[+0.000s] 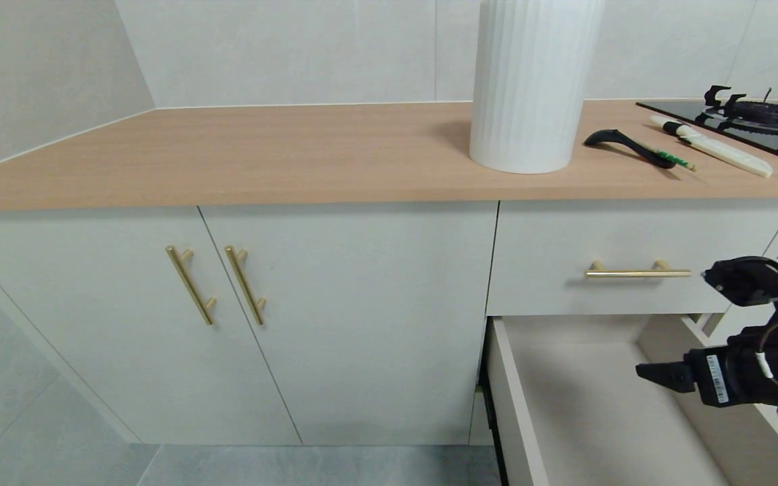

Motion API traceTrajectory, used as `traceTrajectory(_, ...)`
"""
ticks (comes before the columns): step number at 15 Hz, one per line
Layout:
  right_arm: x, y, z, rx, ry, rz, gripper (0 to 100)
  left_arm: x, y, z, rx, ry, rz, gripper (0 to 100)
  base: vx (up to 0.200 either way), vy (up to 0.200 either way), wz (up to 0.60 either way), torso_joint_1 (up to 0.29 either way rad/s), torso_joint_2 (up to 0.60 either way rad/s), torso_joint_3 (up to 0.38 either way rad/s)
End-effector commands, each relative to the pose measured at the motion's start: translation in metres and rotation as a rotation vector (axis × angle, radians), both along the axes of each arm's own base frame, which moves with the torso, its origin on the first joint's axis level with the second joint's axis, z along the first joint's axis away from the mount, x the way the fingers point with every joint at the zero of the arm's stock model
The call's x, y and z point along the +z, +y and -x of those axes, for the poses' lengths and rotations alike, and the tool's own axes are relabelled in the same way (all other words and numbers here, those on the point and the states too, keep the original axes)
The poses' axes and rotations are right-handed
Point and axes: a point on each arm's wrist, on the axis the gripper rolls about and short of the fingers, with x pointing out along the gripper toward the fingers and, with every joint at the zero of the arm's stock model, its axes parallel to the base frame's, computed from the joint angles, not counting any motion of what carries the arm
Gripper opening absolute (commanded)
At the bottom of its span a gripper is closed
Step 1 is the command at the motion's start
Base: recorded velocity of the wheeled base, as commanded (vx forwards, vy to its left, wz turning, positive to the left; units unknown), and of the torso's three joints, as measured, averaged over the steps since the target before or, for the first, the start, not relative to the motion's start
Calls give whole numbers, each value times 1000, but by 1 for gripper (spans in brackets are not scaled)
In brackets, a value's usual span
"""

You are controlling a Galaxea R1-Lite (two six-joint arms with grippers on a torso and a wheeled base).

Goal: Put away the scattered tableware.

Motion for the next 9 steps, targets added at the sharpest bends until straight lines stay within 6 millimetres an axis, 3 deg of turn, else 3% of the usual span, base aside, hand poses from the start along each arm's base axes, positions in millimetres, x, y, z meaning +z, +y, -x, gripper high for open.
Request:
traceTrajectory(1, 33, -8, 31, 14, -167, -53, 100, 0, 0, 0, 1, 2, 2, 100, 0, 0, 0, 0, 0, 0)
traceTrajectory(6, 51, -13, 49, 38, -274, -49, 100, 0, 0, 0, 1, 2, 0, 100, 0, 0, 0, 1, -13, -6)
traceTrajectory(9, 52, -14, 50, 39, -279, -49, 100, 0, 0, 0, 1, 2, 0, 100, 0, 0, 0, 63, -225, -242)
